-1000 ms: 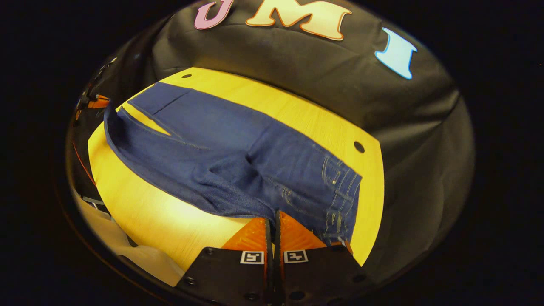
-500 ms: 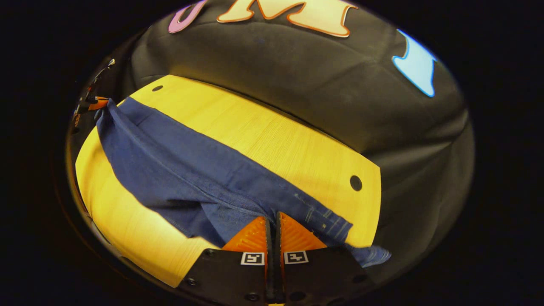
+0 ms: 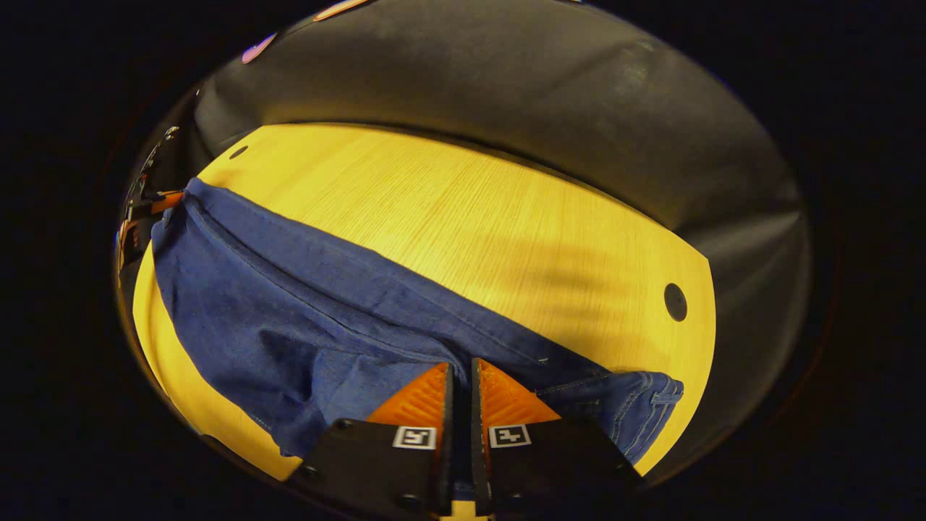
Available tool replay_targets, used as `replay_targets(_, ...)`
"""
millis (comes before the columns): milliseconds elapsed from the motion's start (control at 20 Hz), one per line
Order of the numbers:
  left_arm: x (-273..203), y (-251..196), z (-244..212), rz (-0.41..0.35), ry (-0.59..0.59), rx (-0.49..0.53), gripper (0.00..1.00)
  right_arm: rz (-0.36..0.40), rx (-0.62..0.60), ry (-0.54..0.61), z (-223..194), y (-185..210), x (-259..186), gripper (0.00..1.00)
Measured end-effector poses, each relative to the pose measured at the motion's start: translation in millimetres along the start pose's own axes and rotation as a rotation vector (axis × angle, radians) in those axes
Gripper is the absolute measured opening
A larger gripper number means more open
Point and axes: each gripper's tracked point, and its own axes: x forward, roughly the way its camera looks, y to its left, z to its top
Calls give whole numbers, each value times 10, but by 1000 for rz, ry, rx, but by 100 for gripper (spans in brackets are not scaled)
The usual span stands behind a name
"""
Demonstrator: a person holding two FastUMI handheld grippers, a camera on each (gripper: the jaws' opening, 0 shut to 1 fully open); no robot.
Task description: Grasp the waist and the cuffs of the jeans and fold them to make the two legs overlap; first hold the waist and fold one-third of the jeans toward the cuffs, then hold the cuffs and fold the remaining one-third in the same direction to finish folding.
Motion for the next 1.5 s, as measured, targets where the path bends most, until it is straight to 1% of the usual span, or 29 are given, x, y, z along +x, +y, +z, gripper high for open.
replay_targets(50,-66,56,75,6,-23,-27,5,-36,16,-9,10,-146,-15,31)
replay_targets(150,-186,110,284,21,-90,-55,64,-30,71,-58,115,-244,-154,91)
replay_targets(200,-266,172,369,46,-119,-53,94,-22,102,-83,136,-276,-218,90)
replay_targets(250,-342,162,404,60,-140,-54,97,-32,130,-105,156,-347,-297,100)
replay_targets(350,-429,144,454,51,-179,-81,95,-50,171,-149,129,-486,-593,100)
replay_targets(500,-591,193,539,-10,-234,-128,96,-83,218,-181,-65,-760,-954,100)
replay_targets(550,-578,239,517,-23,-242,-130,100,-94,232,-175,-171,-879,-1029,100)
replay_targets(600,-573,240,495,-35,-235,-135,96,-108,253,-157,-338,-994,-1084,100)
replay_targets(650,-531,209,485,-56,-232,-137,95,-107,282,-133,-489,-1095,-1119,100)
replay_targets(750,-527,252,488,-82,-226,-140,96,-115,338,-83,-823,-1308,-1090,100)
replay_targets(800,-522,275,481,-82,-226,-134,95,-120,351,-60,-979,-1390,-1046,100)
replay_targets(900,-537,206,459,-73,-215,-111,95,-102,378,-11,-1204,-1443,-947,100)
replay_targets(1000,-514,175,478,-59,-192,-95,95,-71,422,9,-1331,-1455,-825,98)
replay_targets(1100,-505,168,479,-65,-188,-90,96,-42,459,23,-1404,-1463,-767,96)
replay_targets(1150,-505,176,481,-69,-188,-90,96,-35,469,31,-1436,-1488,-756,99)
replay_targets(1200,-507,184,480,-75,-185,-90,96,-22,472,36,-1438,-1478,-742,96)
replay_targets(1250,-513,199,462,-75,-187,-91,96,-13,470,41,-1457,-1473,-723,99)
replay_targets(1300,-525,202,477,-77,-188,-93,96,-5,465,42,-1475,-1460,-692,99)
replay_targets(1350,-534,196,487,-80,-199,-100,96,-1,456,40,-1470,-1452,-654,96)
replay_targets(1400,-559,196,521,-88,-210,-106,96,8,452,41,-1470,-1435,-625,96)
replay_targets(1450,-593,226,518,-89,-223,-108,95,17,460,51,-1493,-1414,-631,99)
replay_targets(1500,-616,235,526,-87,-229,-103,96,18,460,37,-1474,-1426,-633,98)
